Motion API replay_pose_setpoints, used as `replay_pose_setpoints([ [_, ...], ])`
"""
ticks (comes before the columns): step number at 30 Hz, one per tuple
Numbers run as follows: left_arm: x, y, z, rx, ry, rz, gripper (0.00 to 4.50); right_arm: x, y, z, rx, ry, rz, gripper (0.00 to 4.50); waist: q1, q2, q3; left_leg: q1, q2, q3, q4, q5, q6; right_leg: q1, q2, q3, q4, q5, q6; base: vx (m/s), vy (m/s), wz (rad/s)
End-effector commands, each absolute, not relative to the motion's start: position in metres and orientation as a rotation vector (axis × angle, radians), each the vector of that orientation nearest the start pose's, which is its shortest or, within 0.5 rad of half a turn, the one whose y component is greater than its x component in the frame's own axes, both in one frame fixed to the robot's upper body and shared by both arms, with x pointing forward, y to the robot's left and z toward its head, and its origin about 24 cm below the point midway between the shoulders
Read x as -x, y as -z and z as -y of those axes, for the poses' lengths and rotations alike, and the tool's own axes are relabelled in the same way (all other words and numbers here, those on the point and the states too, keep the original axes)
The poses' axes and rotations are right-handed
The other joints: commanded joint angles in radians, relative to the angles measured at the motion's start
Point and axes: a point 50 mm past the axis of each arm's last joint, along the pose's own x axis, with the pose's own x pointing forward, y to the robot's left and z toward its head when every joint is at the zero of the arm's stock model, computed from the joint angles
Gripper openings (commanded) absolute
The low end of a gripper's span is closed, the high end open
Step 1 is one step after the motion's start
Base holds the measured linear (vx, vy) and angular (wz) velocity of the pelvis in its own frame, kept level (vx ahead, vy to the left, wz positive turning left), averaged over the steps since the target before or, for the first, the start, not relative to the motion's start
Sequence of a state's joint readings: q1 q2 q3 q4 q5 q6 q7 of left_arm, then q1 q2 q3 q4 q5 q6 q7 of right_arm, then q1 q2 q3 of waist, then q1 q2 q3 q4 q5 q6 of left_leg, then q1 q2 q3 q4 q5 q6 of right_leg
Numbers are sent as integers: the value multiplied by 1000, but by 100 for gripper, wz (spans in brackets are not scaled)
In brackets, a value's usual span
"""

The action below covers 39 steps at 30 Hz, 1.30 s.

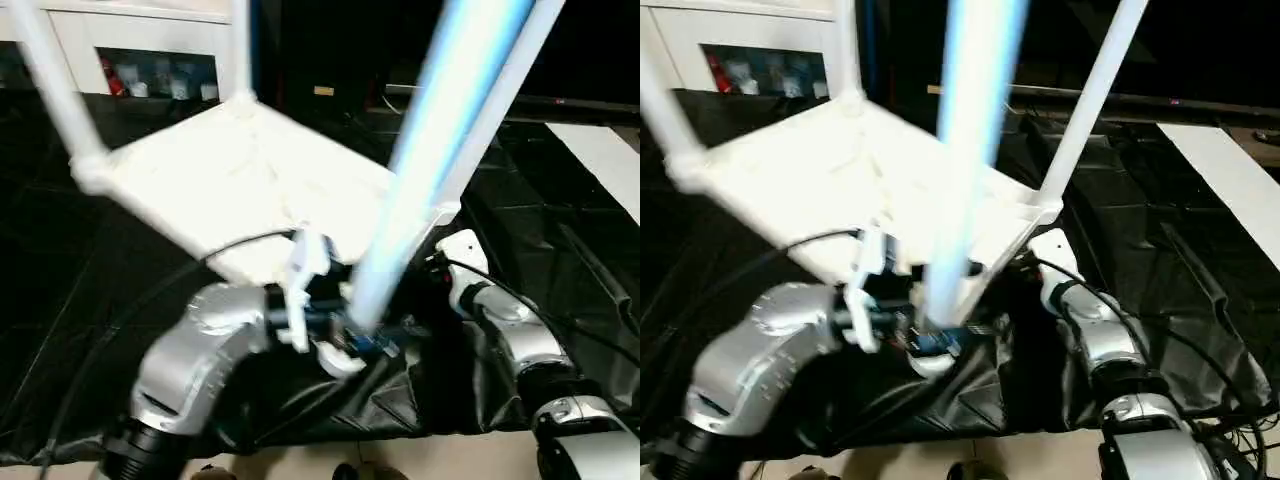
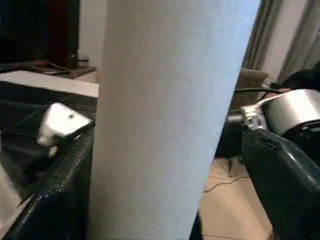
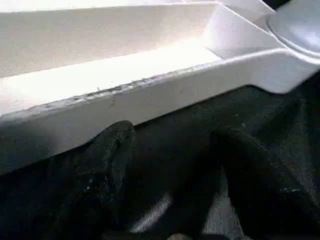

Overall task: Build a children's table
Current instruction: Rotate table base

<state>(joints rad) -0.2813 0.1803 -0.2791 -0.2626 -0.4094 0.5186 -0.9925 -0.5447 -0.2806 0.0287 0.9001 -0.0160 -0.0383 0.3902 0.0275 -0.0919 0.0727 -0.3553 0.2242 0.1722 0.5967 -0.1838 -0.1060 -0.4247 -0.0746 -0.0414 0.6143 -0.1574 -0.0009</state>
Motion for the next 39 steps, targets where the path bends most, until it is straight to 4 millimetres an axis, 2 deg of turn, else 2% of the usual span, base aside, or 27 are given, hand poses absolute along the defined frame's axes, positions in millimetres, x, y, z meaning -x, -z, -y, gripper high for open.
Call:
replay_pose_setpoints([
  [1, -228, -129, -36, 158, 1542, 29, 445, -336, -8, 183, 253, -397, -380, 299, -2, -1, -64, -5, -6, 16, -65, -285, 12, 48, -25, 24, -75, -332, -156, 0, 0, 0],
  [4, -229, -130, -31, 163, 1540, 35, 445, -336, -5, 166, 256, -464, -382, 299, -5, -1, -64, -9, -7, 13, -65, -287, 11, 48, -29, 23, -81, -384, -131, 0, 0, 0],
  [5, -230, -132, -27, 164, 1540, 42, 445, -337, -5, 153, 252, -504, -380, 299, -7, -5, -63, -11, -7, 13, -65, -285, 11, 49, -28, 22, -82, -392, -125, 0, 0, 0],
  [6, -231, -133, -25, 164, 1541, 44, 445, -338, -5, 145, 249, -528, -378, 299, -11, -2, -63, -12, -7, 11, -66, -285, 9, 49, -29, 22, -81, -401, -121, 0, 0, 0],
  [7, -235, -135, -21, 157, 1527, 56, 445, -339, -6, 128, 237, -565, -371, 299, -18, -9, -68, -14, -8, 10, -64, -283, 10, 50, -30, 20, -82, -407, -117, 0, 0, 0],
  [8, -240, -135, -18, 145, 1505, 67, 445, -340, -6, 115, 229, -588, -366, 299, -22, -7, -68, -17, -9, 8, -65, -279, 9, 51, -31, 20, -80, -410, -116, 0, 0, 0],
  [9, -243, -136, -16, 135, 1490, 74, 445, -341, -7, 107, 225, -602, -363, 299, -33, -5, -72, -25, -9, 3, -67, -275, -1, 57, -32, 17, -79, -401, -112, 0, 0, 0],
  [11, -254, -135, -13, 110, 1438, 84, 445, -343, -9, 94, 213, -611, -355, 299, -40, -7, -74, -32, -10, -1, -69, -257, -4, 61, -34, 16, -76, -379, -110, -7, 4, -10],
  [13, -262, -134, -12, 88, 1403, 87, 445, -344, -10, 86, 185, -612, -354, 299, -43, -8, -80, -29, -10, 0, -65, -246, -3, 60, -34, 16, -73, -343, -116, 0, 0, 0],
  [14, -263, -134, -12, 85, 1398, 86, 445, -344, -11, 85, 181, -611, -354, 299, -42, -9, -80, -20, -9, 5, -62, -247, 8, 53, -34, 18, -75, -320, -133, 0, 0, 0],
  [16, -269, -131, -12, 53, 1359, 84, 445, -345, -11, 83, 169, -602, -358, 299, -39, -7, -85, -15, -7, 7, -60, -249, 20, 53, -35, 19, -71, -300, -159, 0, 0, 0],
  [19, -279, -129, -15, 9, 1298, 91, 445, -348, -11, 91, 141, -564, -359, 299, -35, -3, -83, -11, -6, 9, -61, -250, 24, 50, -33, 19, -71, -285, -172, 0, 0, 0],
  [20, -282, -128, -16, -3, 1277, 96, 445, -349, -11, 95, 130, -549, -359, 299, -31, 3, -83, -8, -5, 9, -61, -253, 22, 48, -33, 19, -70, -277, -177, 0, 0, 0],
  [21, -283, -128, -17, -8, 1268, 98, 445, -349, -11, 97, 125, -542, -359, 299, -29, 1, -84, -7, -3, 9, -62, -254, 22, 48, -33, 19, -68, -258, -187, 0, 0, 0],
  [24, -293, -122, -24, -100, 1209, 92, 445, -349, -9, 129, 145, -464, -351, 299, -19, 4, -85, -1, -3, 13, -61, -250, 25, 48, -32, 20, -68, -231, -198, 0, 0, 0],
  [25, -295, -120, -27, -120, 1209, 83, 445, -349, -10, 136, 147, -453, -347, 299, -14, 16, -85, 1, -4, 12, -61, -253, 25, 47, -32, 20, -68, -228, -199, 0, 0, 0],
  [26, -298, -117, -31, -146, 1218, 65, 445, -349, -11, 146, 148, -443, -339, 299, -11, 9, -85, 5, -4, 14, -60, -258, 28, 45, -30, 20, -68, -211, -204, 0, 0, 0],
  [27, -300, -113, -37, -187, 1237, 41, 445, -348, -12, 154, 151, -452, -330, 299, -2, 11, -85, 7, -8, 16, -59, -265, 34, 46, -28, 19, -68, -217, -203, 0, 0, 0],
  [28, -301, -111, -42, -228, 1253, 26, 445, -346, -14, 159, 156, -470, -320, 299, 7, 11, -84, 7, -7, 16, -60, -269, 38, 47, -30, 21, -69, -233, -198, 0, 0, 0],
  [29, -303, -107, -48, -267, 1276, 0, 445, -345, -16, 166, 167, -497, -308, 299, 9, 13, -84, 1, -7, 14, -62, -263, 33, 51, -30, 21, -68, -235, -196, 0, 0, 0],
  [31, -305, -103, -56, -299, 1307, -41, 445, -342, -20, 173, 182, -540, -292, 299, 12, 13, -85, 2, -7, 15, -62, -266, 35, 51, -30, 22, -70, -247, -188, 0, 0, 0],
  [33, -307, -99, -69, -358, 1343, -90, 430, -336, -26, 183, 219, -616, -271, 299, 13, 23, -84, -3, -10, 11, -65, -265, 31, 56, -30, 20, -71, -254, -189, 0, 0, 0],
  [34, -309, -95, -81, -403, 1372, -145, 418, -328, -32, 193, 261, -693, -265, 299, 18, 33, -84, -1, -12, 8, -65, -266, 33, 59, -29, 20, -70, -255, -187, 0, 0, 0],
  [35, -309, -94, -85, -416, 1391, -172, 410, -324, -34, 197, 277, -731, -269, 299, 15, 26, -84, 1, -8, 12, -65, -271, 39, 57, -28, 22, -74, -252, -190, 0, 0, 0],
  [36, -309, -90, -92, -438, 1423, -228, 410, -317, -39, 203, 296, -795, -280, 299, 19, 37, -81, -3, -13, 10, -64, -262, 50, 60, -29, 22, -72, -265, -192, 0, 0, 0],
  [38, -309, -88, -95, -448, 1434, -256, 386, -313, -41, 206, 302, -822, -285, 299, 18, 31, -83, -1, -10, 12, -61, -267, 52, 58, -30, 23, -75, -281, -194, 0, 0, 0],
  [39, -309, -85, -99, -471, 1443, -289, 369, -308, -44, 209, 312, -857, -287, 326, 22, 33, -81, -3, -10, 11, -63, -265, 50, 58, -31, 21, -79, -317, -186, 0, 0, 0],
])
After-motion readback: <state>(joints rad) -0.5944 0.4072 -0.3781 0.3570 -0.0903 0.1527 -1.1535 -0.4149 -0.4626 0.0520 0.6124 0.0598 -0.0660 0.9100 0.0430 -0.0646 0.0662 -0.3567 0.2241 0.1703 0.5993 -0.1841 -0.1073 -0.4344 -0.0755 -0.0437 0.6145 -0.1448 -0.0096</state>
